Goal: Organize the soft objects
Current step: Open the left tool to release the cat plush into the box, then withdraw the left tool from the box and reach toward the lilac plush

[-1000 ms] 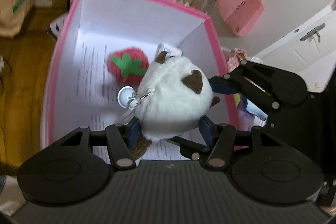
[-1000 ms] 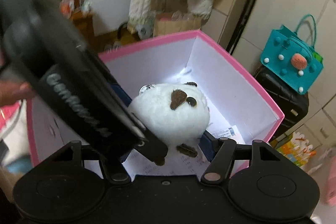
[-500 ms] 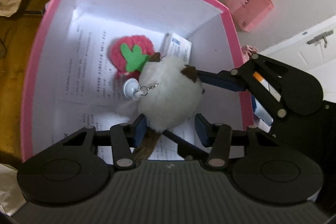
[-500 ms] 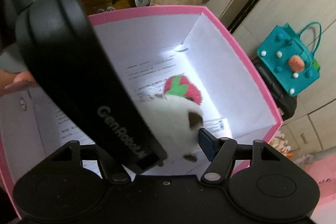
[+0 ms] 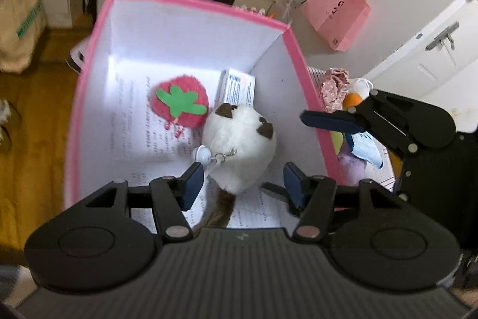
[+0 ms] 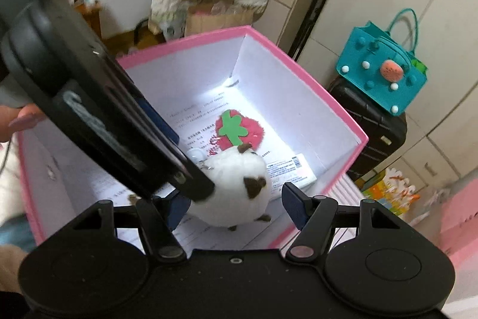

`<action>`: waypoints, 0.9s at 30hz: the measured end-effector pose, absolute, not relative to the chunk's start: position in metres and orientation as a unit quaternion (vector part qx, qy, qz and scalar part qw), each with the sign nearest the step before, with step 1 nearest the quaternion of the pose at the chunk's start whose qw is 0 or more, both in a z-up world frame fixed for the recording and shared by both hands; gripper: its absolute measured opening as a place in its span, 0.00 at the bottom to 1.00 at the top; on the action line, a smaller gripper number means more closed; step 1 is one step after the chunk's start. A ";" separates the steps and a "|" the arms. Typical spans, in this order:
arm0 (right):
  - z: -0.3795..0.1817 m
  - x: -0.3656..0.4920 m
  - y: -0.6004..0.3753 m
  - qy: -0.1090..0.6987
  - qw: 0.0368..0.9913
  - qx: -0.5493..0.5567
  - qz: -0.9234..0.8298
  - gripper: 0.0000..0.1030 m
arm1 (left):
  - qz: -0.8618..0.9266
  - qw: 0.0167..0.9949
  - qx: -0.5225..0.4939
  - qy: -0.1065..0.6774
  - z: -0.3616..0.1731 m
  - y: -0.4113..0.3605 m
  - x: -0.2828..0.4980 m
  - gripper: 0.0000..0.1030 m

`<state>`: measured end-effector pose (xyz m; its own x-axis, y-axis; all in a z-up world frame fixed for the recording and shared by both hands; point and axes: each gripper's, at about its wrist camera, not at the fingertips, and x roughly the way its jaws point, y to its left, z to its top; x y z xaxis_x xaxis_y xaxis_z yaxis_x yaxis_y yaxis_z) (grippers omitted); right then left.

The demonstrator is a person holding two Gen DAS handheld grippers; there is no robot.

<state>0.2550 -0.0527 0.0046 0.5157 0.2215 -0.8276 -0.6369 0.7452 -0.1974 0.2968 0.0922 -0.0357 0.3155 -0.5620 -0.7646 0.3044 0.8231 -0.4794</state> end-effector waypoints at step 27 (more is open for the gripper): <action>0.080 0.143 -0.123 0.380 0.866 -0.094 0.311 0.69 | -0.294 0.848 0.024 0.441 0.072 0.091 0.155 0.63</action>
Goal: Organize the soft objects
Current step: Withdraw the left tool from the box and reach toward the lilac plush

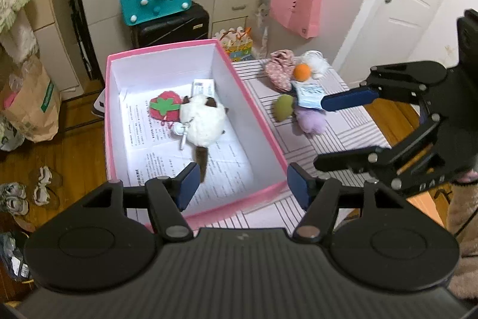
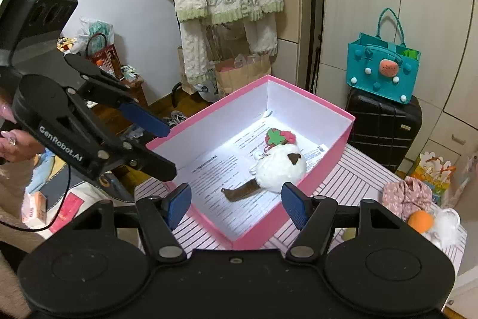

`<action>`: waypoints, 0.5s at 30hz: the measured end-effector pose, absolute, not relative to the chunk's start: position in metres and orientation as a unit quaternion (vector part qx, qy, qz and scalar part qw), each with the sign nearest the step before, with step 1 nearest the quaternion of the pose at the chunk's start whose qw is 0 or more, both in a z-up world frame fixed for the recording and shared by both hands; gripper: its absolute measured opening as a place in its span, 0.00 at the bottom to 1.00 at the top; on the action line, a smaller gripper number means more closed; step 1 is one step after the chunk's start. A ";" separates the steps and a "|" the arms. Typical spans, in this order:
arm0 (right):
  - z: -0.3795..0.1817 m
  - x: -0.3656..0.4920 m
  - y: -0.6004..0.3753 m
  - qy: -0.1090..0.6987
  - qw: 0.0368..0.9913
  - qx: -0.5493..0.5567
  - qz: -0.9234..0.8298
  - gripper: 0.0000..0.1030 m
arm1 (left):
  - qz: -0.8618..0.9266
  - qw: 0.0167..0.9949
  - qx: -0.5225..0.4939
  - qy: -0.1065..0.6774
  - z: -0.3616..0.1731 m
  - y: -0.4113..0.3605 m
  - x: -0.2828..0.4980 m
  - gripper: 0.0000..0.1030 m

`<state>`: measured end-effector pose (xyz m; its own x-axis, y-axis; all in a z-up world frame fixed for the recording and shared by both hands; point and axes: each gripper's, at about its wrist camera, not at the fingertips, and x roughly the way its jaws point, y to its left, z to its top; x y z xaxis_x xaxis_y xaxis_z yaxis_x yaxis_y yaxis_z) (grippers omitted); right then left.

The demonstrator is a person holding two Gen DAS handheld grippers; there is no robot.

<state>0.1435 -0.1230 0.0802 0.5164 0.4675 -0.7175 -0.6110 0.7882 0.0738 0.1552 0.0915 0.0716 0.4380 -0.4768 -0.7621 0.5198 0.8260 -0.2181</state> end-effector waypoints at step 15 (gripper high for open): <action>0.070 0.087 -0.192 0.399 0.879 -0.060 0.254 0.69 | -0.373 0.820 0.066 0.429 0.068 0.032 0.102 0.63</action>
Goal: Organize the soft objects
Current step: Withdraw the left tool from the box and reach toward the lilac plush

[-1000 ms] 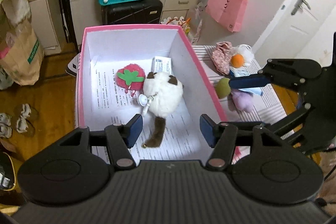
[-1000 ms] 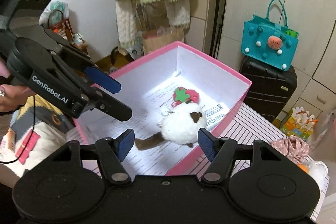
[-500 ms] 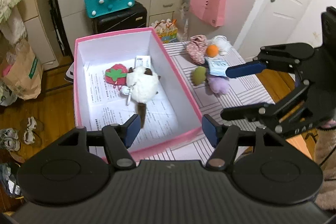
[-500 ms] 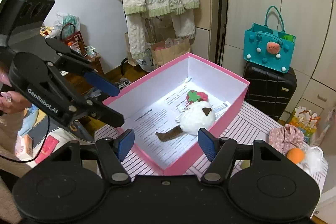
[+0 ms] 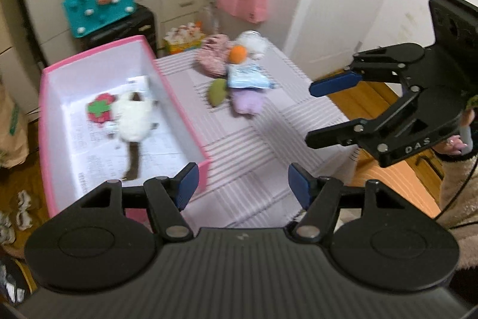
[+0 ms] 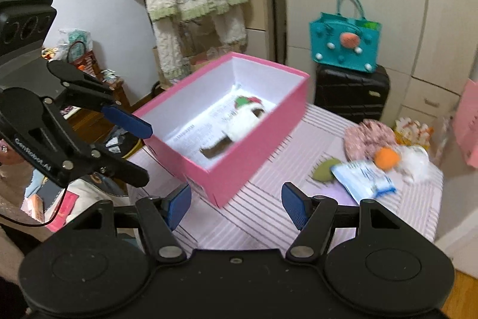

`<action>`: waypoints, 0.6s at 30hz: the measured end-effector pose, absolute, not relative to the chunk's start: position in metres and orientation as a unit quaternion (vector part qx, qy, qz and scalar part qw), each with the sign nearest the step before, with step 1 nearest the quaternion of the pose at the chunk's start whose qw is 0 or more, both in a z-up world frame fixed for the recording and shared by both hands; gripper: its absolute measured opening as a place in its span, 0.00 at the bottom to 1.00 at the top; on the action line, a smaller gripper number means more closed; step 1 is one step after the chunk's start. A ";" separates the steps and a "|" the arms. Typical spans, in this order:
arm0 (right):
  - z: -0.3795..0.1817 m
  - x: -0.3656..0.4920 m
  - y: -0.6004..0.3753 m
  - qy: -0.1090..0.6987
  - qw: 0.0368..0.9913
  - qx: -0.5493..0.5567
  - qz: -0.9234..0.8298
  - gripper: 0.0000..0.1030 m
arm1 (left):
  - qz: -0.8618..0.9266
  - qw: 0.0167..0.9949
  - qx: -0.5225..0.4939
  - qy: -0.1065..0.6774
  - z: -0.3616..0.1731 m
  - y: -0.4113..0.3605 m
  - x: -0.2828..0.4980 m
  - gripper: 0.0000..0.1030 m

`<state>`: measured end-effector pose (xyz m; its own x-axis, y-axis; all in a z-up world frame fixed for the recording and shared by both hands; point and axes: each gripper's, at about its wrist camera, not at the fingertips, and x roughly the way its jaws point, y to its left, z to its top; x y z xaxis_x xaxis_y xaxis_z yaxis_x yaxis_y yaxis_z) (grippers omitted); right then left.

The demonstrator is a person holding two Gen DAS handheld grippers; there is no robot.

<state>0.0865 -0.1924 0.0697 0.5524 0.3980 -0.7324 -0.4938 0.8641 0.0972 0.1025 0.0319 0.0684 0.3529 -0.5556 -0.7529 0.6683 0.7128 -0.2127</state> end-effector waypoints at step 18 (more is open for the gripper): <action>0.006 0.078 -0.282 0.396 0.896 -0.027 0.199 0.70 | -0.430 0.804 0.050 0.407 0.027 -0.062 0.114 0.63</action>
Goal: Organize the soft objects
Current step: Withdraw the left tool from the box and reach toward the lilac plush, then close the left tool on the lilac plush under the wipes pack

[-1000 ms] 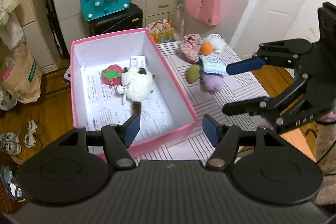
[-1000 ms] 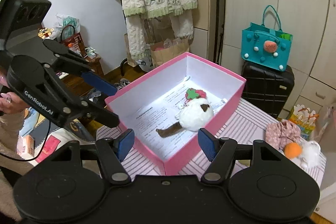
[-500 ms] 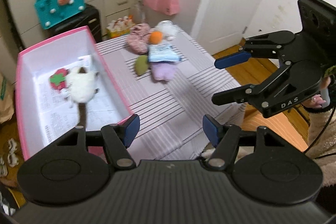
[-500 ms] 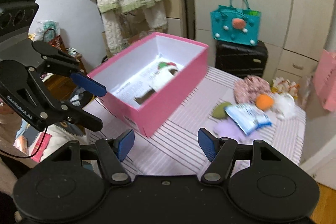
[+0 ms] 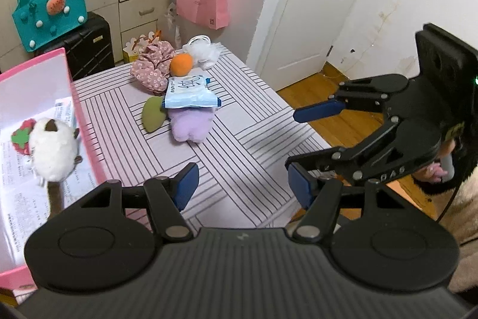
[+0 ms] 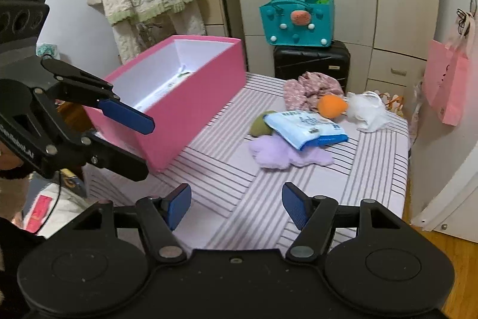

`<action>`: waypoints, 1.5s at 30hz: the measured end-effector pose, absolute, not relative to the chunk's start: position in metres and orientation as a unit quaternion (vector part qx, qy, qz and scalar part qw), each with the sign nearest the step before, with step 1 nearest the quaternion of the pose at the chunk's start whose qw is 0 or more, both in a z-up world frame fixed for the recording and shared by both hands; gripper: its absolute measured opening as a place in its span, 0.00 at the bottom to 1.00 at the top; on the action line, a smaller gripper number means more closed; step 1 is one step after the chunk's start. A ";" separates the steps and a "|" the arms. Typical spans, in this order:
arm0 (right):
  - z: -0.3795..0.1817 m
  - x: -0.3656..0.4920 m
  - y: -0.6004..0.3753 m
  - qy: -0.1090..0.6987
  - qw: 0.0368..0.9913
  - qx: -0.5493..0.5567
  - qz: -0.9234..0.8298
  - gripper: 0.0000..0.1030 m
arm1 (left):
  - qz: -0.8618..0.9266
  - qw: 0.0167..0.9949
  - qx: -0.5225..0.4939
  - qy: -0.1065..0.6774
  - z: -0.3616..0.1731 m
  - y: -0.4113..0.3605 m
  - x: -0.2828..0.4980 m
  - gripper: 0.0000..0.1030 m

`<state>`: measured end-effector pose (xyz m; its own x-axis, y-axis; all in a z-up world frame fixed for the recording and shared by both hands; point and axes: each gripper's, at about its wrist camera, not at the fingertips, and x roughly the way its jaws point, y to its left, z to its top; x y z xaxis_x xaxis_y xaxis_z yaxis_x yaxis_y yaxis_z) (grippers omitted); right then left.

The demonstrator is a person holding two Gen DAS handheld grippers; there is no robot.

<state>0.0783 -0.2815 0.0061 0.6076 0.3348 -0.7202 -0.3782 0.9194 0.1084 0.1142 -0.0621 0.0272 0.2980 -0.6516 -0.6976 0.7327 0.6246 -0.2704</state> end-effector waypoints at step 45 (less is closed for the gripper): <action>-0.113 0.190 -0.302 0.366 0.907 -0.076 0.191 0.88 | -0.292 0.846 -0.077 0.440 -0.098 -0.144 0.223 0.54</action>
<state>0.1898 -0.3023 -0.1133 0.6586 0.2902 -0.6942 -0.4021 0.9156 0.0012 0.2235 -0.1439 -0.0976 0.4427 -0.5618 -0.6989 0.4263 0.8175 -0.3872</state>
